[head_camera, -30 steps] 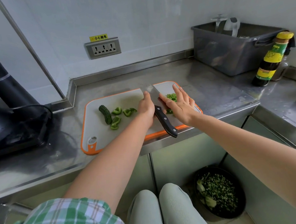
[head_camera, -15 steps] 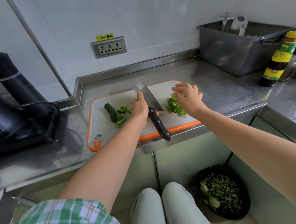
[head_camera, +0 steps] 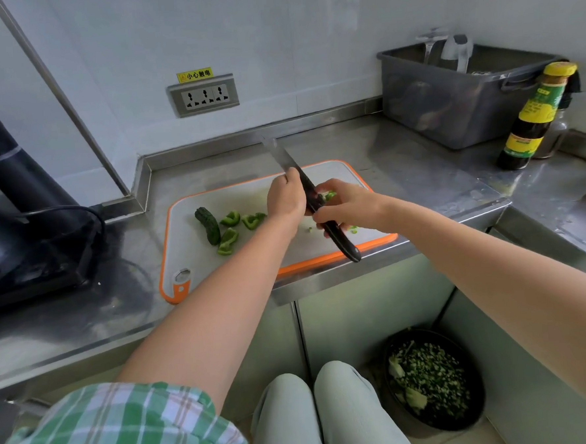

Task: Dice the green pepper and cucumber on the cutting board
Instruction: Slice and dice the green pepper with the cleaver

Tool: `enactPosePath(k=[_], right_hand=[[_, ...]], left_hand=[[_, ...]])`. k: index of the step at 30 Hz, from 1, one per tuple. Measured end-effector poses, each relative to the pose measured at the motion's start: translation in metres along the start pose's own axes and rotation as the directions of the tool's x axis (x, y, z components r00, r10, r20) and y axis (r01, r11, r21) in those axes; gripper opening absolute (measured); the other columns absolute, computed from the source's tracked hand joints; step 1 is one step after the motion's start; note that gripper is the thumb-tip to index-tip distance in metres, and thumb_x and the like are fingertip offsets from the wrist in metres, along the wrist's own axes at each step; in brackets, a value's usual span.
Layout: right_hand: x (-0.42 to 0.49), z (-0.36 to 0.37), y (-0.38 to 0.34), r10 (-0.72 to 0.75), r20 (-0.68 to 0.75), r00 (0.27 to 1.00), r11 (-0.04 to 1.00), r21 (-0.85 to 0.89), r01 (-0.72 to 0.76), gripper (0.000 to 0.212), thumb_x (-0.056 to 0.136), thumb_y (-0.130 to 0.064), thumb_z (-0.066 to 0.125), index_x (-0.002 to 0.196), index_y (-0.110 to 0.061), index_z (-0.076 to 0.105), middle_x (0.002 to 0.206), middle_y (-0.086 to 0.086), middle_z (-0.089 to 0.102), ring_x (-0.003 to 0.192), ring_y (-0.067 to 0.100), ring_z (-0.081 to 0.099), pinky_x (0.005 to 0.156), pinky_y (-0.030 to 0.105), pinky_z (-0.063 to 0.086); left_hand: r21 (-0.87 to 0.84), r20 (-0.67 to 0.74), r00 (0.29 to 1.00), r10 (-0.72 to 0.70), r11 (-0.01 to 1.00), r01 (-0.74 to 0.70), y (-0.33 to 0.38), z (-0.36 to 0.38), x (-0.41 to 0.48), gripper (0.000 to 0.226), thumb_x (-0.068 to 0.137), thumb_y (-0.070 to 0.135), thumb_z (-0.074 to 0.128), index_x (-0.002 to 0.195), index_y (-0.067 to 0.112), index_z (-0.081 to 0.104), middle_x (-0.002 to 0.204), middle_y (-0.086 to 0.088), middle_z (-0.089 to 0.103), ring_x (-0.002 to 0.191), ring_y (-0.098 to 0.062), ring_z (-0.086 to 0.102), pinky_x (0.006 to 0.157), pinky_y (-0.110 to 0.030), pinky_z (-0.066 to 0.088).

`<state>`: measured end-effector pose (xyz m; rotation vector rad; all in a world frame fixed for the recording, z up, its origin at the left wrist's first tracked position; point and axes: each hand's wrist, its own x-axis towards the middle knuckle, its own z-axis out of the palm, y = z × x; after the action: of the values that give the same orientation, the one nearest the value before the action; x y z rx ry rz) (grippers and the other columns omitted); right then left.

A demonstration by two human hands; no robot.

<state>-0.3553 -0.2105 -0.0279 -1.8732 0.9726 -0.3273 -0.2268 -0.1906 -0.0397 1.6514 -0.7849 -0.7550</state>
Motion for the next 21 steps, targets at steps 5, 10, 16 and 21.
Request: enactPosePath(k=[5,10,16,21], right_hand=[[0.003,-0.001,0.002,0.017,-0.256,0.966,0.991,0.130,0.017,0.023,0.092,-0.011,0.043,0.113,-0.008,0.051,0.071,0.007,0.058,0.048,0.016,0.046,0.043,0.022,0.039],[0.010,-0.009,0.018,0.089,-0.444,0.892,0.904,0.413,0.116,0.019,0.089,-0.016,0.048,0.071,-0.012,0.042,0.062,0.007,0.037,0.042,0.014,0.027,0.039,0.019,0.022],[0.017,-0.017,0.032,0.124,-0.450,0.884,0.856,0.499,0.134,0.006,0.087,-0.006,0.049,0.084,-0.010,0.045,0.056,0.004,0.037,0.039,0.013,0.026,0.038,0.019,0.020],[0.016,-0.011,0.037,0.146,-0.421,0.895,0.853,0.512,0.101,0.002,0.085,-0.005,0.051,0.084,-0.005,0.053,0.060,0.008,0.035,0.041,0.015,0.025,0.039,0.019,0.019]], left_hand=[[0.010,0.072,0.992,0.106,0.994,-0.107,0.011,-0.002,-0.007,0.038,0.088,0.037,0.034,0.079,0.015,0.064,0.082,-0.004,0.073,0.061,-0.032,0.069,0.073,-0.047,0.058],[0.527,0.116,0.920,0.374,0.762,-0.376,-0.014,-0.011,0.001,0.022,0.086,0.020,0.052,0.087,0.025,0.073,0.087,0.004,0.072,0.082,-0.021,0.068,0.076,-0.032,0.052],[0.756,0.410,0.831,0.375,0.371,-0.540,-0.038,-0.004,0.013,0.029,0.088,0.012,0.060,0.107,0.029,0.071,0.109,-0.007,0.052,0.112,-0.026,0.047,0.082,-0.035,0.042],[0.778,0.457,0.785,0.418,0.240,-0.580,-0.032,-0.004,0.019,0.015,0.087,0.017,0.063,0.096,0.028,0.069,0.103,-0.004,0.049,0.107,-0.025,0.044,0.074,-0.031,0.033]])
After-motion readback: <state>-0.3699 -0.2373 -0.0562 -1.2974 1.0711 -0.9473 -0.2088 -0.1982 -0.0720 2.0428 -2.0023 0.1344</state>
